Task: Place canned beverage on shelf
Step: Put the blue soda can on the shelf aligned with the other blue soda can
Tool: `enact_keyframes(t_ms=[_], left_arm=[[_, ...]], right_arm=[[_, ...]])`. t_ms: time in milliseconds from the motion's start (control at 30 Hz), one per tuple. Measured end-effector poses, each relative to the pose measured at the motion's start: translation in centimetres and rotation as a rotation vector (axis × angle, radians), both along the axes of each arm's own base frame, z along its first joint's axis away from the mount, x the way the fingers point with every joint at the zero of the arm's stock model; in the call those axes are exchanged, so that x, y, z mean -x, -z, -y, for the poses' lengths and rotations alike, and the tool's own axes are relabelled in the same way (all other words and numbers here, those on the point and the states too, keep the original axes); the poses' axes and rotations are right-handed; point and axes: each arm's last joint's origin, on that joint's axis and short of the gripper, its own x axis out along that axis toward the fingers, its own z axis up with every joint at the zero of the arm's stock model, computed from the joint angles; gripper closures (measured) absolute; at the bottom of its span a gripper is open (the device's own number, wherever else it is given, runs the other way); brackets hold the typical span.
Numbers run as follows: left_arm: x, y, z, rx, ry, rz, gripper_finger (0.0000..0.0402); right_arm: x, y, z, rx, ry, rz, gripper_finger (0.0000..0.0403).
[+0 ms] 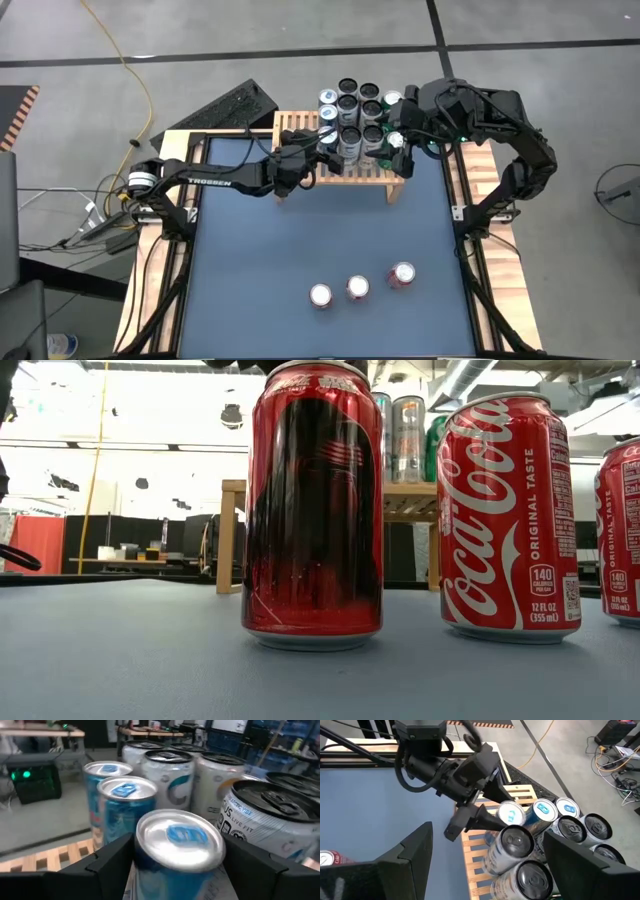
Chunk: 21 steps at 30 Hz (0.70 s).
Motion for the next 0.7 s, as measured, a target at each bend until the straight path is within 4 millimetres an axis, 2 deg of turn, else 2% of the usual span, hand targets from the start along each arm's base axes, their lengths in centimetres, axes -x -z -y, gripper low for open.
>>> enact_keyframes(t_ms=[233, 700], left_arm=[[-0.23, -0.36, 0.92, -0.080, 0.057, -0.065, 0.0126], [0.41, -0.64, 0.94, -0.103, -0.125, -0.114, 0.0124]], right_arm=[[0.00, 0.00, 0.00, -0.001, -0.001, 0.000, 0.0088], [0.10, 0.15, -0.03, -0.003, -0.003, -0.019, 0.0088]])
